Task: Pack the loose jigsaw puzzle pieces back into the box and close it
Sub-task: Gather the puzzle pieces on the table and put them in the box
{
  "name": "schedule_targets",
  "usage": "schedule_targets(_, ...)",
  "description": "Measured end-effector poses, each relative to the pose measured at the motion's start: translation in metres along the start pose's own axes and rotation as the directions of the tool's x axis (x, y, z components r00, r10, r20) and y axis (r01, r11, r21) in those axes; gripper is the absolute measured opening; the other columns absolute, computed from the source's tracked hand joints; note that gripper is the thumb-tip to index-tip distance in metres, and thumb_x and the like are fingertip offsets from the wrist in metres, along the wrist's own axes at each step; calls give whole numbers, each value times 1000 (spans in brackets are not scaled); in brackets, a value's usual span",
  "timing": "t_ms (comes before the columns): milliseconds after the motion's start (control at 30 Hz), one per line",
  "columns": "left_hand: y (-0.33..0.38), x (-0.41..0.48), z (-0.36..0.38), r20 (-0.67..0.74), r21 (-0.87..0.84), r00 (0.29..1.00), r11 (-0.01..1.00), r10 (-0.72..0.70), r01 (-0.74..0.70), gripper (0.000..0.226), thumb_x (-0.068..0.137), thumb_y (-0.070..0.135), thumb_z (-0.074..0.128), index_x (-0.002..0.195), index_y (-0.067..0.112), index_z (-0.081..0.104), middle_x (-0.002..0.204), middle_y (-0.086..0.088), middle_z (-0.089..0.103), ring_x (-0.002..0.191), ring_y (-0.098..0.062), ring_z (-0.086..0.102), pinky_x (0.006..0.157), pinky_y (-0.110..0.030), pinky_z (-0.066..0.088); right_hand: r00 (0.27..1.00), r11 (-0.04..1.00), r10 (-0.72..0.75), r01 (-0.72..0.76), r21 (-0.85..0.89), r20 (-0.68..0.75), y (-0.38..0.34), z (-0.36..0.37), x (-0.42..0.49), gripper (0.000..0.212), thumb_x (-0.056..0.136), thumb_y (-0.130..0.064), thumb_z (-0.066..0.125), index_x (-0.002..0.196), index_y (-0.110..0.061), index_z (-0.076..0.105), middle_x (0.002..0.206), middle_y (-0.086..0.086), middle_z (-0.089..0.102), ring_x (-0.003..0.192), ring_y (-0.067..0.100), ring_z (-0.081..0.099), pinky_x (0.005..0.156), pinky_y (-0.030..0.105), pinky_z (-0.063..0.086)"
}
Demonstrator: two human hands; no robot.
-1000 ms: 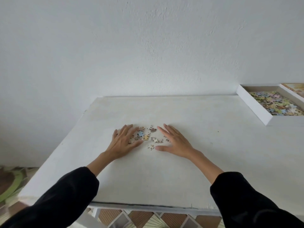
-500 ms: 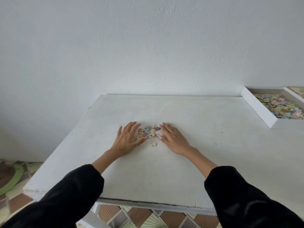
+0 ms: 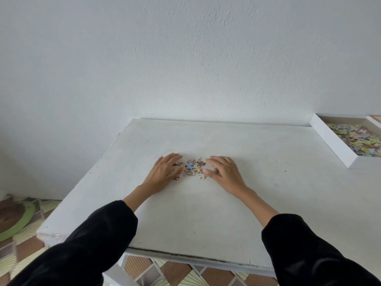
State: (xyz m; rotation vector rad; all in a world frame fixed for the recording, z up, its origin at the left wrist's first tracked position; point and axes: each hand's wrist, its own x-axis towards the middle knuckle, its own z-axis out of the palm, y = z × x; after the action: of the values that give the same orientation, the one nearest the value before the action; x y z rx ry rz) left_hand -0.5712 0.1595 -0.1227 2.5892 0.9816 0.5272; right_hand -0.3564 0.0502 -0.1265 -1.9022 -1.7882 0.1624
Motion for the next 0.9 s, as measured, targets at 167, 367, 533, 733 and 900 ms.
schedule_targets(167, -2, -2, -2, 5, -43, 998, 997, -66, 66, 52, 85, 59, 47, 124, 25, 56, 137, 3, 45, 124, -16, 44, 108, -32, 30, 999, 1000, -6, 7, 2, -46, 3, 2, 2, 39, 82, -44, 62, 118, -29, 62, 126, 1, 52, 122, 20, 40, 105, 37, 31)
schedule_targets(367, 3, -5, -3, -105, -94, 994, 996, -14, 4, 31, 85, 34, 64, 109, 15, 65, 116, 0, 56, 103, -18, 57, 88, -25, 43, 991, 991, 8, 10, 134, -136, 5, 4, 2, 21, 79, -32, 69, 99, -24, 72, 104, 0, 59, 102, 18, 43, 88, 34, 40)
schedule_targets(533, 5, -7, -6, -92, -140, 996, 990, 0, -13, 19, 88, 27, 61, 103, 15, 64, 109, 2, 55, 99, -14, 55, 86, -27, 43, 988, 980, -16, 47, 195, -156, 2, 2, 0, 13, 80, -22, 69, 92, -20, 71, 94, -2, 64, 90, 10, 43, 78, 25, 36)
schedule_targets(733, 4, -6, -5, -120, -151, 992, 989, -22, 3, 21, 97, 24, 44, 103, 15, 61, 108, 1, 55, 96, -16, 55, 85, -36, 46, 982, 963, 39, 12, 268, -182, 0, -1, -4, 27, 79, -14, 69, 105, -16, 66, 91, -3, 71, 92, 12, 49, 72, 25, 40)
schedule_targets(900, 4, -9, -7, -125, -181, 992, 983, -24, 1, 39, 90, 41, 39, 109, 19, 65, 108, 1, 56, 100, -16, 54, 89, -35, 44, 978, 945, 31, 40, 325, -208, -2, -4, -5, 33, 74, -5, 71, 105, -18, 64, 81, -11, 63, 87, 14, 51, 73, 20, 41)
